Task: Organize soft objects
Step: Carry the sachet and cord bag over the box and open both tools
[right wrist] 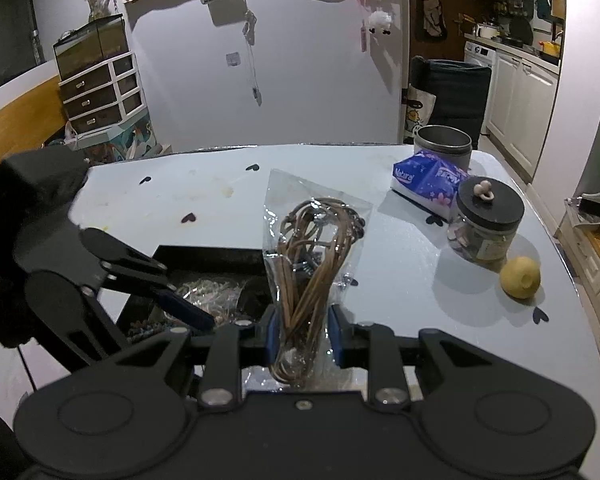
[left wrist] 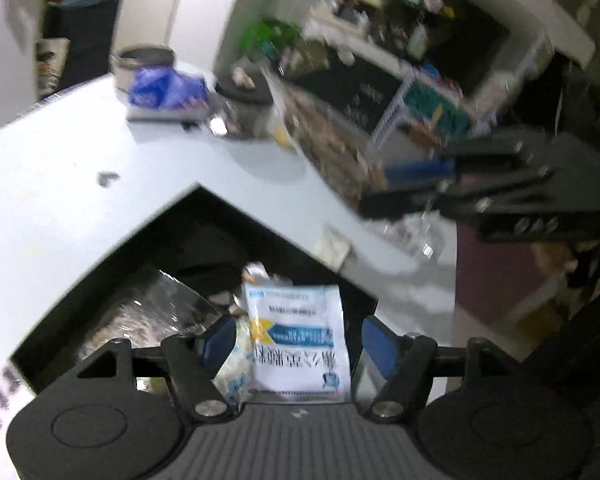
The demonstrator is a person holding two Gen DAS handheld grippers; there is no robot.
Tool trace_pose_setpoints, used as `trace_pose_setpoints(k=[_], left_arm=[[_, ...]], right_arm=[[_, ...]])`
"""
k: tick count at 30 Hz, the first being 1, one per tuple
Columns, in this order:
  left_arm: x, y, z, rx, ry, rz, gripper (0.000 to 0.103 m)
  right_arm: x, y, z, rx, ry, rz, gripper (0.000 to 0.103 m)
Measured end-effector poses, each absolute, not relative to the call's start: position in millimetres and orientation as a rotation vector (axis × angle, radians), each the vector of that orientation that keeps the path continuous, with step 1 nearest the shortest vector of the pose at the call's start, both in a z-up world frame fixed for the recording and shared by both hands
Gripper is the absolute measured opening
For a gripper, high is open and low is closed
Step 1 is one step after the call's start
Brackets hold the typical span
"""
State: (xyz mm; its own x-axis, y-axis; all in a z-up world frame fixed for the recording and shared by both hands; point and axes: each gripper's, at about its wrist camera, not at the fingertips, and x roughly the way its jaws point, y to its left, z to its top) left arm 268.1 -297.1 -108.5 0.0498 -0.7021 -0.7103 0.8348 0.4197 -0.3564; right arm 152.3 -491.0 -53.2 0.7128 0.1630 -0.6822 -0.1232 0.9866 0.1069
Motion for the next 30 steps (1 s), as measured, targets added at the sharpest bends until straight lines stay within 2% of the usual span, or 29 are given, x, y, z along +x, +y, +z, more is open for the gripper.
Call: trace_pose_setpoints(k=[1, 2, 3, 4, 9, 13, 20, 30], left_arm=[[268, -293, -105, 0.141, 0.960, -1.162, 0.043], [268, -291, -102, 0.118, 0.967, -1.149, 0.036], [268, -290, -102, 0.095, 0.983, -1.133, 0.021], [268, -291, -101, 0.081, 1.001, -1.122, 0.011], [259, -306, -126, 0.145, 1.093, -1.084, 0.007], [264, -308, -134, 0.111, 1.090, -1.060, 0.003], [253, -320, -153, 0.139, 1.062, -1.059, 0.001], [250, -282, -122, 0.028, 1.007, -0.993, 0.005]], right_arm=[[154, -491, -53, 0.055, 0.759, 0.160, 0.027], [155, -491, -52, 0.055, 0.757, 0.160, 0.027], [156, -490, -51, 0.056, 0.755, 0.162, 0.027], [157, -489, -51, 0.057, 0.754, 0.165, 0.027], [164, -481, -51, 0.051, 0.762, 0.203, 0.027], [171, -474, -52, 0.040, 0.775, 0.235, 0.027], [182, -463, -59, 0.016, 0.816, 0.286, 0.027], [202, -449, -74, -0.110, 0.900, 0.409, 0.027]])
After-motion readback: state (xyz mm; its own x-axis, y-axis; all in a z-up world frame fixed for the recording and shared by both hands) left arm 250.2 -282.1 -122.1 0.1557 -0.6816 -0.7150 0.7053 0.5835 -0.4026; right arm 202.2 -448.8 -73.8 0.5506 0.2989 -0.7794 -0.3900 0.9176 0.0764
